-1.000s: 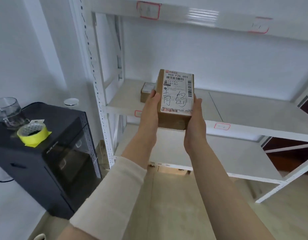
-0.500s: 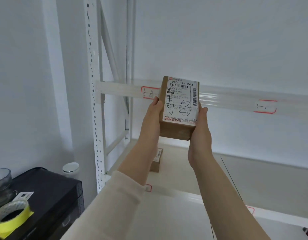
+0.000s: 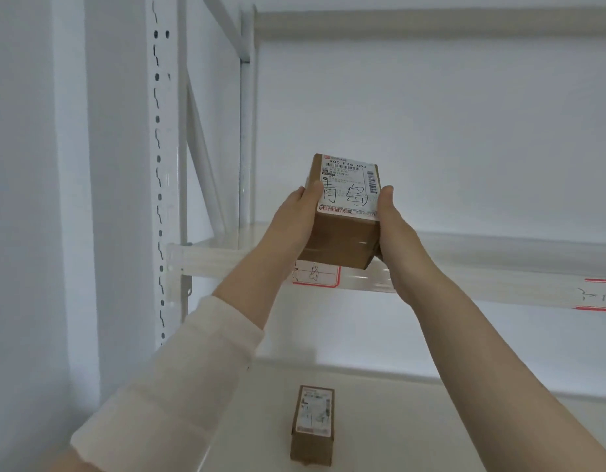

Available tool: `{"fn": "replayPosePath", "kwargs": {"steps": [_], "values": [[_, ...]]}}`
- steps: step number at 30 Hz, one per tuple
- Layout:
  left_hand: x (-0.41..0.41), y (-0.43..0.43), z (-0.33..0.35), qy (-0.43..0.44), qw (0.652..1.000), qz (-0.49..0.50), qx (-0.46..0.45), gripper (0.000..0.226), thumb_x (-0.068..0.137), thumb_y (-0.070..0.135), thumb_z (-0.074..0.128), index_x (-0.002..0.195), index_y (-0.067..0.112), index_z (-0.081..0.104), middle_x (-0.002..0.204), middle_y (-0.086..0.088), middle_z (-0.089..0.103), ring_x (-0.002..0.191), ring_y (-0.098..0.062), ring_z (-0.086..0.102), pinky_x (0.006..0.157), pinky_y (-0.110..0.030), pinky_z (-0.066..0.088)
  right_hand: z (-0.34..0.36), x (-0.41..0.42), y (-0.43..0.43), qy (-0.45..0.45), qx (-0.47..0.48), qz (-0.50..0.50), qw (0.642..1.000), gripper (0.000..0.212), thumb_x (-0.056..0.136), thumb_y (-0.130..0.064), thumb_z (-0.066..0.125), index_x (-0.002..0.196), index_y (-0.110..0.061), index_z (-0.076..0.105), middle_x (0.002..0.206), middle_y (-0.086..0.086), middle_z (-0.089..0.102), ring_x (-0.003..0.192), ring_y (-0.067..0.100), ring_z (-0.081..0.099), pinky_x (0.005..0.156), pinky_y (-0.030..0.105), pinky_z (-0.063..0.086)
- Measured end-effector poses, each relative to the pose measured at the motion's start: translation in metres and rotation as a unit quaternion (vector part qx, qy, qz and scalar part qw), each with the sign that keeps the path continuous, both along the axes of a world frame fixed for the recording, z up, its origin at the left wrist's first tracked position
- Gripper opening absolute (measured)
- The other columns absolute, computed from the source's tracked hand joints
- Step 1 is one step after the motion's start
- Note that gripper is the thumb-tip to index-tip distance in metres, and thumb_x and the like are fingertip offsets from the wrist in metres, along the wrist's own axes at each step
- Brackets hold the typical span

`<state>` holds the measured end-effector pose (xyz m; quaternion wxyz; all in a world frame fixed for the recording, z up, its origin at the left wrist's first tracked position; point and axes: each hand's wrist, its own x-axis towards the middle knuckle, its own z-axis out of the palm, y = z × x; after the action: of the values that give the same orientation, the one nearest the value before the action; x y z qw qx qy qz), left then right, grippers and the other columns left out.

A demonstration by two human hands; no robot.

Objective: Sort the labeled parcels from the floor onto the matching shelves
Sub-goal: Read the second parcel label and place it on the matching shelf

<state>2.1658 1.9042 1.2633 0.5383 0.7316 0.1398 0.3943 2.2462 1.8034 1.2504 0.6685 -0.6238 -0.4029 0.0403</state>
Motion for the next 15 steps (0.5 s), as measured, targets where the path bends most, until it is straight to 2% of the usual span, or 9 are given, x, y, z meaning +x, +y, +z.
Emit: {"fn": "replayPosePath", "kwargs": {"steps": [3, 6, 8, 11, 13, 15], "values": [[0.016, 0.034, 0.002, 0.037, 0.999, -0.021, 0.017, 0.057, 0.092, 0.058, 0.03, 0.129, 0.021, 0.056, 0.127, -0.001, 0.064, 0.114, -0.02, 0.06, 0.103, -0.039, 0.045, 0.008, 0.018, 0.024, -0.022, -0.057, -0.037, 0.997, 0.063, 0.093, -0.06, 0.018, 0.131, -0.025, 0.053, 0.129, -0.001, 0.06, 0.119, 0.016, 0.056, 0.106, 0.033, 0.04], [0.034, 0.055, 0.001, 0.086, 0.995, -0.042, 0.026, 0.071, 0.086, 0.07, 0.029, 0.129, 0.02, 0.057, 0.125, -0.001, 0.064, 0.113, -0.021, 0.061, 0.103, -0.04, 0.046, 0.011, 0.033, 0.039, -0.027, -0.116, -0.072, 0.99, 0.069, 0.091, -0.063, 0.017, 0.128, -0.021, 0.056, 0.127, 0.003, 0.062, 0.117, 0.02, 0.057, 0.107, 0.038, 0.04], [0.043, 0.065, 0.001, 0.106, 0.993, -0.041, 0.029, 0.08, 0.082, 0.076, 0.026, 0.129, 0.019, 0.057, 0.124, -0.001, 0.064, 0.113, -0.021, 0.061, 0.105, -0.041, 0.045, 0.012, 0.041, 0.044, -0.022, -0.142, -0.079, 0.987, 0.07, 0.09, -0.064, 0.017, 0.124, -0.019, 0.059, 0.121, 0.004, 0.063, 0.109, 0.019, 0.06, 0.101, 0.034, 0.044], [0.051, 0.074, 0.001, 0.115, 0.992, -0.045, 0.036, 0.074, 0.085, 0.073, 0.022, 0.129, 0.022, 0.054, 0.12, -0.001, 0.06, 0.11, -0.02, 0.057, 0.106, -0.038, 0.042, 0.017, 0.05, 0.05, -0.022, -0.162, -0.072, 0.984, 0.064, 0.09, -0.064, 0.019, 0.104, -0.02, 0.064, 0.097, 0.001, 0.066, 0.086, 0.014, 0.062, 0.081, 0.024, 0.049], [0.054, 0.078, 0.0, 0.127, 0.99, -0.042, 0.046, 0.077, 0.085, 0.072, 0.022, 0.137, 0.021, 0.047, 0.127, -0.003, 0.057, 0.113, -0.022, 0.056, 0.108, -0.039, 0.041, 0.018, 0.06, 0.056, -0.027, -0.179, -0.072, 0.981, 0.06, 0.089, -0.065, 0.024, 0.091, -0.02, 0.063, 0.088, -0.001, 0.066, 0.081, 0.012, 0.062, 0.082, 0.025, 0.05], [0.056, 0.083, -0.002, 0.14, 0.988, -0.045, 0.055, 0.077, 0.083, 0.073, 0.028, 0.139, 0.021, 0.044, 0.132, -0.002, 0.058, 0.116, -0.022, 0.058, 0.107, -0.039, 0.043, 0.016, 0.068, 0.06, -0.024, -0.189, -0.065, 0.979, 0.057, 0.088, -0.065, 0.029, 0.089, -0.02, 0.063, 0.087, -0.003, 0.066, 0.082, 0.011, 0.062, 0.087, 0.027, 0.049]]}}
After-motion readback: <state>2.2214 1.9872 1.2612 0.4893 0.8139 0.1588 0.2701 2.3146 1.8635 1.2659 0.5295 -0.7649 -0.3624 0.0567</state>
